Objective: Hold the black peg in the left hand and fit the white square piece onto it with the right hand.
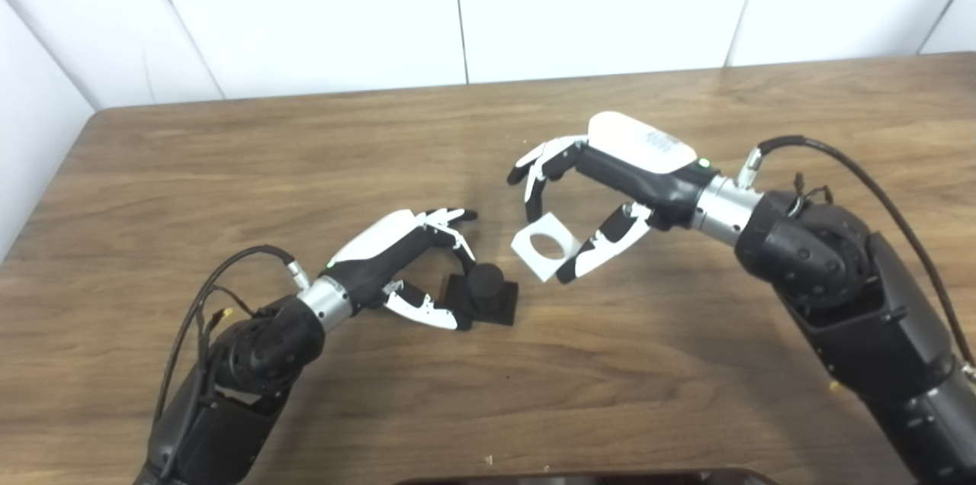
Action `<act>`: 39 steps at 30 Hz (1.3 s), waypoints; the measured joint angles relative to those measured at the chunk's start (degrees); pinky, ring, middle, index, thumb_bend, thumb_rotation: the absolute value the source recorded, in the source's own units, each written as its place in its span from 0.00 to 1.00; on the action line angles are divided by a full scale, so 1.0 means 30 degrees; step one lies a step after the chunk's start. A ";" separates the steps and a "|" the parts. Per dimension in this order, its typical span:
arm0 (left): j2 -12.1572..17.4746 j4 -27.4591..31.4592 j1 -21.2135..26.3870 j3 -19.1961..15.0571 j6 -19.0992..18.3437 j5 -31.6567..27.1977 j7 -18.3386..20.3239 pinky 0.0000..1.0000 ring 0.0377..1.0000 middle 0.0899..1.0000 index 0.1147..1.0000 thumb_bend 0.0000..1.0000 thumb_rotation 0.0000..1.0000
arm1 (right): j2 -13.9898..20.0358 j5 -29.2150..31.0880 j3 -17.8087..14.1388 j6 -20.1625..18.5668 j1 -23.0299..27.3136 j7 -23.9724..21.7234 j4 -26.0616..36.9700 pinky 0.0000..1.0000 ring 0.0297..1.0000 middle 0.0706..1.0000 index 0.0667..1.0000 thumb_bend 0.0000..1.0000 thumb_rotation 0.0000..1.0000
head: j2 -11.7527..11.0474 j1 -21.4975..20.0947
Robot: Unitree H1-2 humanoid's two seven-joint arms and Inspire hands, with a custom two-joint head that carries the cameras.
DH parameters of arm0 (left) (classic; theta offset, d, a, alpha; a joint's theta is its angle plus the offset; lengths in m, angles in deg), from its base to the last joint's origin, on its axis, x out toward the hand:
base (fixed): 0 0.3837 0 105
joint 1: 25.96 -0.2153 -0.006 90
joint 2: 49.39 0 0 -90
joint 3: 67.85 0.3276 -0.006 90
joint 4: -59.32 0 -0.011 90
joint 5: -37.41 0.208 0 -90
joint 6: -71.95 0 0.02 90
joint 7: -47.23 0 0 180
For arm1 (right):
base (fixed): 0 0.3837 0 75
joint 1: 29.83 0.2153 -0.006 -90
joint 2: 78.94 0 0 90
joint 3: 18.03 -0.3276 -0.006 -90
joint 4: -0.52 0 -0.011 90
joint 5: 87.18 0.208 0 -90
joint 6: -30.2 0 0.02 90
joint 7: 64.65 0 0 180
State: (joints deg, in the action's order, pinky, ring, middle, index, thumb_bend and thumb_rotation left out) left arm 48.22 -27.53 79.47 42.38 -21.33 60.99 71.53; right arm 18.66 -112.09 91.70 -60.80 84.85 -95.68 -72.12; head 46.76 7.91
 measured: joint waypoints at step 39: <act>-0.0264 0.0310 -0.0018 0.0512 -0.0712 0.0389 -0.0499 1.00 1.00 0.97 0.42 0.52 0.08 | -0.1865 -0.0734 0.1110 0.0257 -0.0147 0.0529 -0.2288 0.68 0.76 0.74 0.44 0.52 0.14 | 0.0205 0.0645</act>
State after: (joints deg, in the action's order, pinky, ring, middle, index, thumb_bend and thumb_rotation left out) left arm 47.42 -26.61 79.42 43.91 -23.47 62.15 70.03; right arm 13.07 -114.29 95.03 -60.03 84.41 -94.09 -78.99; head 47.37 9.84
